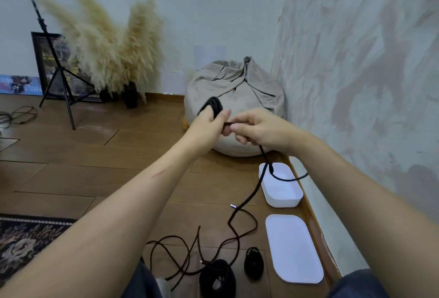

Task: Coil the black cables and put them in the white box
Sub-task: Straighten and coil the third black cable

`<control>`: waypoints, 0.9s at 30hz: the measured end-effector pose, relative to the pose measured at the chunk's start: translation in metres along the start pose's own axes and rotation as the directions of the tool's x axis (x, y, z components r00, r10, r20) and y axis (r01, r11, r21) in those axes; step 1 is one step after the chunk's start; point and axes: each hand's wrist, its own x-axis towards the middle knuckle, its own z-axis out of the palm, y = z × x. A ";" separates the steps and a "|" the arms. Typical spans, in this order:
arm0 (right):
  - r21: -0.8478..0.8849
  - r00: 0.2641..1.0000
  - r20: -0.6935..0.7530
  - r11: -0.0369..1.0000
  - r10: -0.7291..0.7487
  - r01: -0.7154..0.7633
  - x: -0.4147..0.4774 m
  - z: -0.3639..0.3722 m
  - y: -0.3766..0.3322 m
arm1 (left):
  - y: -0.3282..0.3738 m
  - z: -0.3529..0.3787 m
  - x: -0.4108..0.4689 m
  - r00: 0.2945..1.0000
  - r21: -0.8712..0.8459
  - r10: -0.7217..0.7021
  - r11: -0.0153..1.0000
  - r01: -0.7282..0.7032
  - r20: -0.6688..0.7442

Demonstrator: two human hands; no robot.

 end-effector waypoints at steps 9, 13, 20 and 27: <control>0.105 0.979 -0.199 0.993 -0.031 0.053 -0.002 -0.011 0.013 | 0.011 0.016 -0.015 0.948 -0.252 -0.050 0.958 0.134 0.313; 0.187 0.936 -0.351 0.981 0.018 0.051 0.000 -0.019 0.022 | 0.014 0.019 -0.020 0.926 -0.374 -0.032 0.909 0.183 0.375; 0.282 0.964 -0.266 0.956 -0.003 0.080 -0.004 -0.027 0.028 | 0.020 0.024 -0.027 0.941 -0.293 0.038 0.954 0.066 0.336; 0.524 0.974 -0.208 0.851 0.086 0.036 -0.001 -0.026 0.045 | 0.029 0.034 -0.026 0.977 -0.407 -0.077 0.900 0.153 0.197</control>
